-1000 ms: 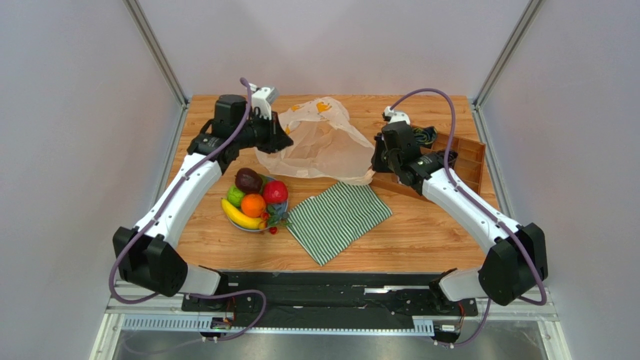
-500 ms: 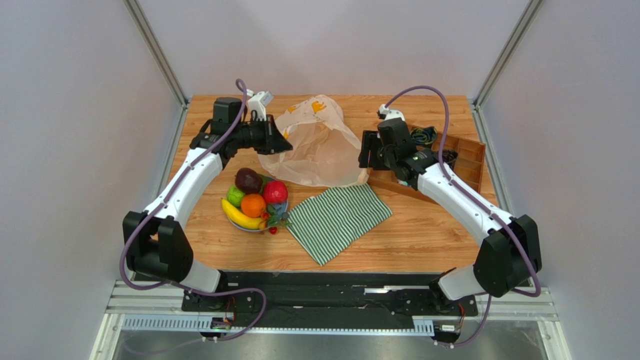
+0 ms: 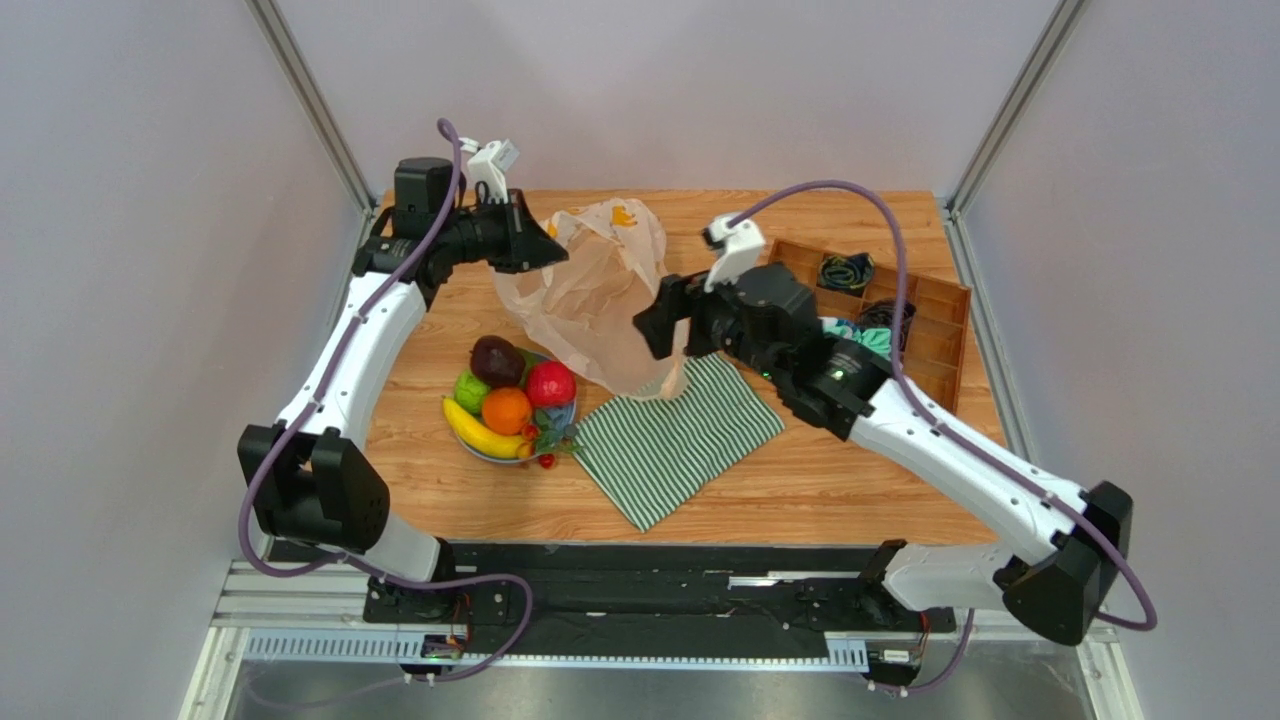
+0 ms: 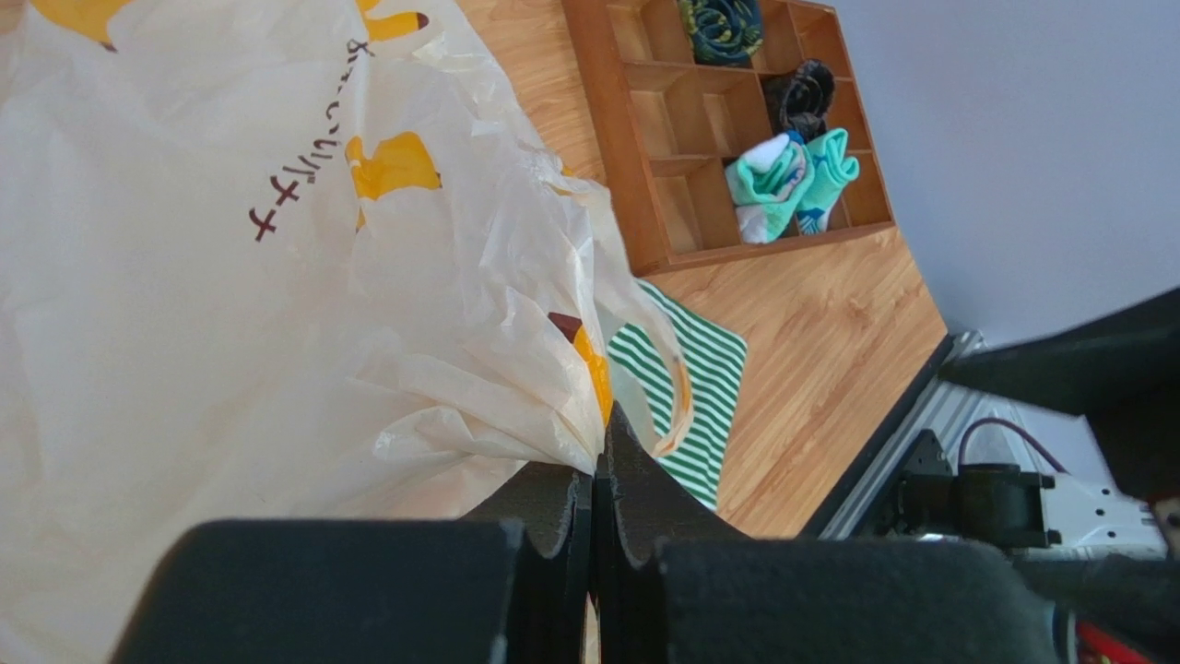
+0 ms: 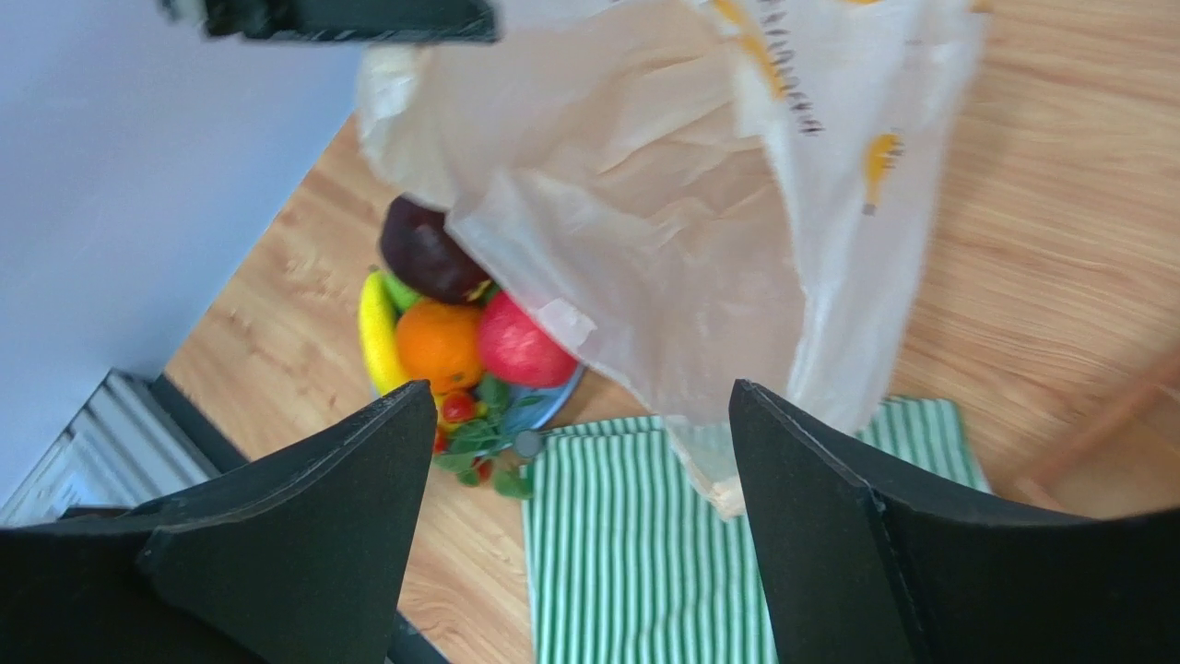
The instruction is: Place the fruits into the plastic bag
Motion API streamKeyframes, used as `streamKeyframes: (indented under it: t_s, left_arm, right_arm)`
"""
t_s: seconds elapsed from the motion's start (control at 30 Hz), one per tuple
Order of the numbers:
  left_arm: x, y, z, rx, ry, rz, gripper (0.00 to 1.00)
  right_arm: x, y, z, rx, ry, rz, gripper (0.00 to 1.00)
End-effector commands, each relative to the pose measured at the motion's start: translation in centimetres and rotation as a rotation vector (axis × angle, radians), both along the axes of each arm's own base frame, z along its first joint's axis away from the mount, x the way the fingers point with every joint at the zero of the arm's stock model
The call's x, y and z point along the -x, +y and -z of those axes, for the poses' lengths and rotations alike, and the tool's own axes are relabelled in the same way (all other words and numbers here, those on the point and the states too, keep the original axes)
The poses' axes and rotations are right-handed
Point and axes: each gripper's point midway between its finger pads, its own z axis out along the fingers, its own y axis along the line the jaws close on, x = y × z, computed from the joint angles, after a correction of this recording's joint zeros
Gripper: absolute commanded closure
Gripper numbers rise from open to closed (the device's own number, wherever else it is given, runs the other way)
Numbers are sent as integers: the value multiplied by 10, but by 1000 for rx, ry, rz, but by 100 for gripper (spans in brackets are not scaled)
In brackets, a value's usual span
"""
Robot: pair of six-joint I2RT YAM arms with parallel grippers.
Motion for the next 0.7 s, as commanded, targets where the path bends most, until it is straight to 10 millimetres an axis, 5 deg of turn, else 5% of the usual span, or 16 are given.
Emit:
streamKeyframes:
  t_s: [0.0, 0.03, 0.23, 0.27, 0.67]
  left_arm:
    - [-1, 9, 3, 11, 20, 11, 100]
    - [0, 10, 5, 4, 20, 10, 100]
    - [1, 15, 9, 35, 40, 9, 100]
    - [1, 17, 10, 38, 41, 8, 100]
    - [6, 22, 9, 47, 38, 2, 100]
  right_arm:
    - [5, 64, 10, -1, -5, -123, 18]
    - [9, 82, 29, 27, 29, -154, 18]
    - [20, 139, 54, 33, 80, -251, 18]
    - [17, 146, 70, 54, 103, -240, 18]
    - [-13, 173, 139, 138, 209, -135, 18]
